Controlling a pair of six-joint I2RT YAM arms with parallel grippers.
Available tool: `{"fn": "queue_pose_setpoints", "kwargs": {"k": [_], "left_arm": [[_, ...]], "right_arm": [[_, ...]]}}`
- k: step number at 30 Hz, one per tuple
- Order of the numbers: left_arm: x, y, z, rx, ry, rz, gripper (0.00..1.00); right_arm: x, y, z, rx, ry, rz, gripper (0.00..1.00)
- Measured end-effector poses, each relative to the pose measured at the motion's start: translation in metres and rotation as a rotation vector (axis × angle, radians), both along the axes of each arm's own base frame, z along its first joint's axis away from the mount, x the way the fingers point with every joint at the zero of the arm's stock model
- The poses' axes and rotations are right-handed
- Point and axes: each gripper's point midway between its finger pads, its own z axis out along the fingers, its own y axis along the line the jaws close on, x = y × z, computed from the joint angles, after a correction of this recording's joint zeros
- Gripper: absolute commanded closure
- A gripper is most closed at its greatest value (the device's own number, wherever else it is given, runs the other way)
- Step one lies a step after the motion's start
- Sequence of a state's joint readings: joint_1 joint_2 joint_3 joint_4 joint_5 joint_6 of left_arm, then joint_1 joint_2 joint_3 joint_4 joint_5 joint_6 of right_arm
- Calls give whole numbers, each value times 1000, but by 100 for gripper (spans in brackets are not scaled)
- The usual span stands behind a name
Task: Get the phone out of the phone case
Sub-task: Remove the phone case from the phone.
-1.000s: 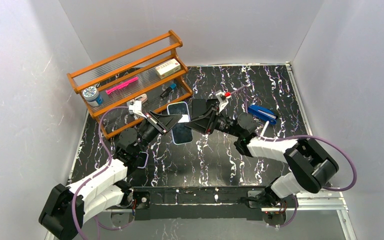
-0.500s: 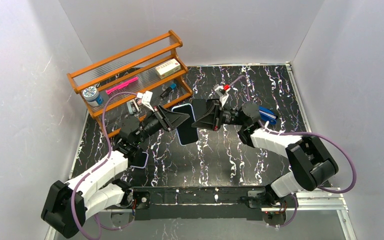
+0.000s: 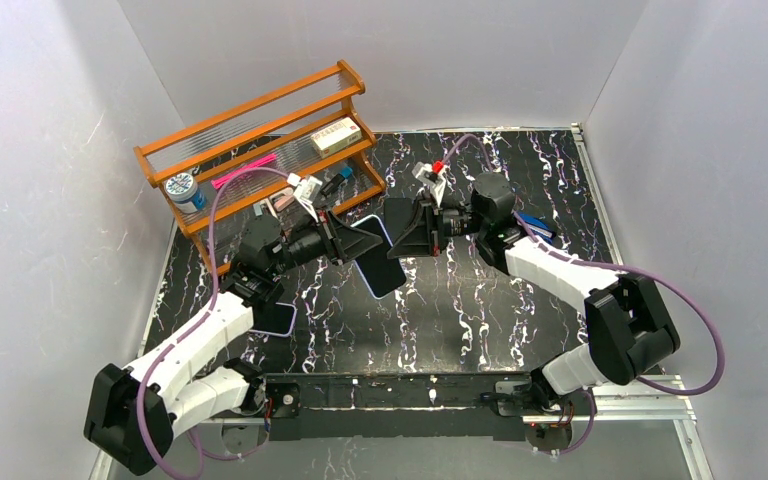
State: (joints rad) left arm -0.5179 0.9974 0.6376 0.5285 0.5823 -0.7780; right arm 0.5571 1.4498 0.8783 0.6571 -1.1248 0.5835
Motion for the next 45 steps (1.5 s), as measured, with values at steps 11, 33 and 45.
{"fn": "queue_pose_setpoints", "kwargs": {"k": [11,33,45], "left_arm": [[9,21,-2,-39,42,173,100],[44,53,0,-391,225,445,100],[43,55,2,-436,245,444,100]], "right_arm": [[15,-12,2,14,-13,-264,1],[-10,-6,-28,185,282,-439,36],[-16,4,-24,228,310,-379,53]]}}
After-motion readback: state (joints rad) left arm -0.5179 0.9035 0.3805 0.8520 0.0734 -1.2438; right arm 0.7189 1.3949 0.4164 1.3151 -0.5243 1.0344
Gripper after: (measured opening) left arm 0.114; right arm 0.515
